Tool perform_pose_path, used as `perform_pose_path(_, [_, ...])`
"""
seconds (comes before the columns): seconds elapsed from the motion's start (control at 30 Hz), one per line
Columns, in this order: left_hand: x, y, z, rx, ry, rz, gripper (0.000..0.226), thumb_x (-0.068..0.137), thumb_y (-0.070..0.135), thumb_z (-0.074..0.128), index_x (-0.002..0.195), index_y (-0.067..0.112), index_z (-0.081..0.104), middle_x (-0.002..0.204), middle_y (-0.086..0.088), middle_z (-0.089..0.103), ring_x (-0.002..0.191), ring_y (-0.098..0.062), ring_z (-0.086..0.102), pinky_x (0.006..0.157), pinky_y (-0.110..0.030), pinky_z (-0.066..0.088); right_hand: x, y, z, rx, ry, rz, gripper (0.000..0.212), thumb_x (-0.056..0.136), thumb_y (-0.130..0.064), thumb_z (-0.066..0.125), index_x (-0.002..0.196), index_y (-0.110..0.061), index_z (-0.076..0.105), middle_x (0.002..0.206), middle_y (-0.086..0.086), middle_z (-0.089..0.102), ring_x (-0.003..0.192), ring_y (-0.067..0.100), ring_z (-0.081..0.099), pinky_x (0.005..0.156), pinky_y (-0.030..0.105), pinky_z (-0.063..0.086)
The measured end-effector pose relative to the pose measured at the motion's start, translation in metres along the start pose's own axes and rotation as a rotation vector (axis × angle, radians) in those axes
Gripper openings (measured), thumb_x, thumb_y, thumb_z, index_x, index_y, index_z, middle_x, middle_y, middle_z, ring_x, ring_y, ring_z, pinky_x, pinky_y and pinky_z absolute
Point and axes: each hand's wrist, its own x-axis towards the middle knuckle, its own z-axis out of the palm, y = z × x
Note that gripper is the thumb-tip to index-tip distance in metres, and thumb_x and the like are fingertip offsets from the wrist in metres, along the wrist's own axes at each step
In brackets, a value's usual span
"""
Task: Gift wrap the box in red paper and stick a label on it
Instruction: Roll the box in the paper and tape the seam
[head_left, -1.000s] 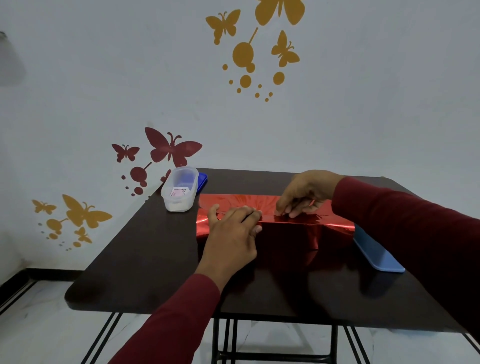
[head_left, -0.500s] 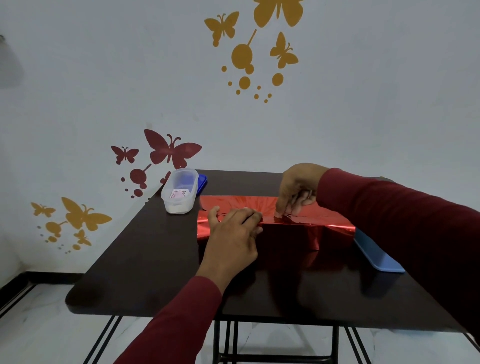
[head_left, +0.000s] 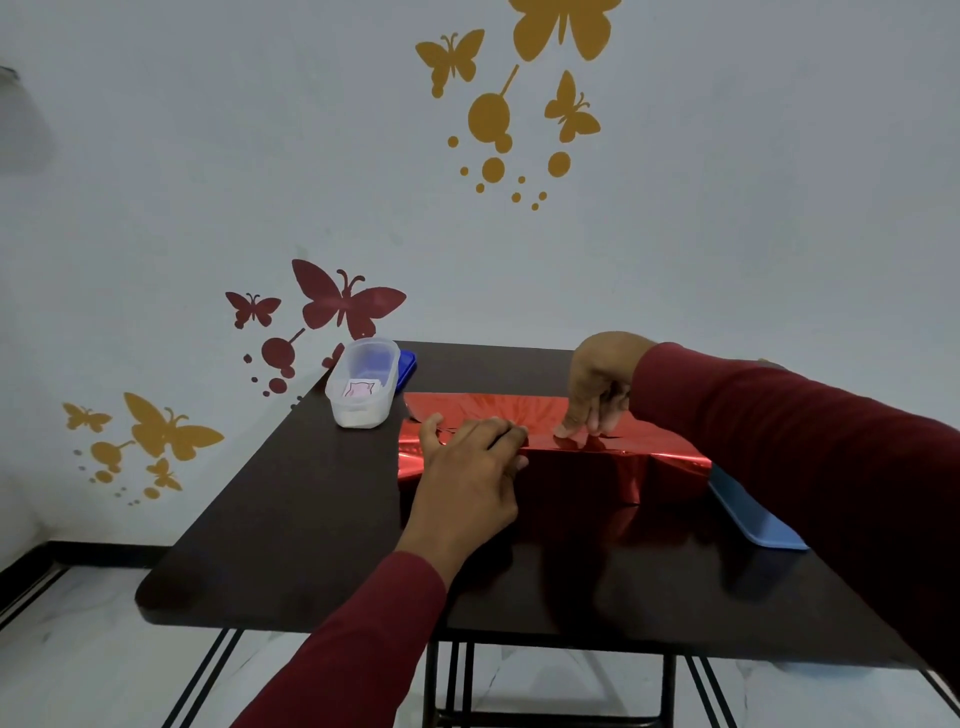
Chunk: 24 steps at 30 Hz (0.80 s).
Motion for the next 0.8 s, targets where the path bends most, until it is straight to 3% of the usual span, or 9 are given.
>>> perform_pose_path(0.17, [-0.001, 0.0, 0.001, 0.001, 0.003, -0.007, 0.034, 0.096, 0.033, 0.051, 0.126, 0.03, 0.067, 0.125, 0.014, 0.064, 0.112, -0.01, 0.062, 0.113, -0.062, 0.022, 0.004, -0.003, 0.003, -0.049, -0.038, 0.053, 0.043, 0.093, -0.052, 0.066, 0.087, -0.008, 0.065, 0.084, -0.002, 0.069, 0.073, 0.007, 0.063, 0.078, 0.028, 0.051])
perform_pose_path(0.27, [-0.001, -0.001, 0.001, -0.002, 0.006, -0.007, 0.037, 0.096, 0.035, 0.047, 0.126, 0.029, 0.067, 0.125, 0.013, 0.065, 0.111, -0.01, 0.062, 0.113, -0.062, 0.022, -0.001, -0.004, 0.0, -0.132, -0.052, 0.108, 0.054, 0.088, -0.064, 0.065, 0.081, -0.011, 0.07, 0.067, -0.006, 0.073, 0.077, 0.009, 0.064, 0.102, 0.032, 0.046])
perform_pose_path(0.43, [-0.001, -0.002, 0.001, 0.005, 0.006, -0.002, 0.033, 0.096, 0.033, 0.053, 0.127, 0.03, 0.066, 0.126, 0.013, 0.064, 0.112, -0.01, 0.063, 0.113, -0.063, 0.02, -0.005, 0.002, -0.003, -0.244, -0.005, 0.149, 0.064, 0.08, -0.075, 0.065, 0.073, -0.011, 0.069, 0.061, -0.007, 0.071, 0.101, 0.019, 0.062, 0.11, 0.039, 0.042])
perform_pose_path(0.57, [-0.001, 0.0, -0.001, 0.015, 0.006, -0.008, 0.033, 0.096, 0.032, 0.057, 0.127, 0.03, 0.066, 0.127, 0.013, 0.064, 0.114, -0.01, 0.063, 0.114, -0.064, 0.02, -0.02, 0.029, -0.001, -0.285, 0.311, 0.061, 0.06, 0.068, -0.07, 0.081, 0.058, -0.016, 0.056, 0.067, -0.008, 0.058, 0.091, 0.022, 0.059, 0.098, 0.036, 0.049])
perform_pose_path(0.73, [-0.001, 0.0, 0.002, 0.022, 0.032, -0.01, 0.033, 0.094, 0.031, 0.061, 0.126, 0.03, 0.068, 0.127, 0.012, 0.066, 0.116, -0.01, 0.063, 0.113, -0.066, 0.024, -0.021, 0.055, 0.008, -0.41, 0.478, 0.078, 0.051, 0.067, -0.065, 0.085, 0.095, -0.023, 0.074, 0.079, -0.011, 0.059, 0.1, 0.022, 0.065, 0.091, 0.034, 0.051])
perform_pose_path(0.8, [-0.001, -0.001, 0.002, 0.021, 0.028, -0.016, 0.033, 0.095, 0.031, 0.059, 0.127, 0.031, 0.068, 0.128, 0.013, 0.065, 0.116, -0.009, 0.063, 0.114, -0.066, 0.023, -0.021, 0.058, 0.008, -0.372, 0.605, 0.067, 0.032, 0.071, -0.046, 0.09, 0.086, -0.021, 0.076, 0.078, -0.01, 0.063, 0.096, 0.019, 0.071, 0.089, 0.032, 0.055])
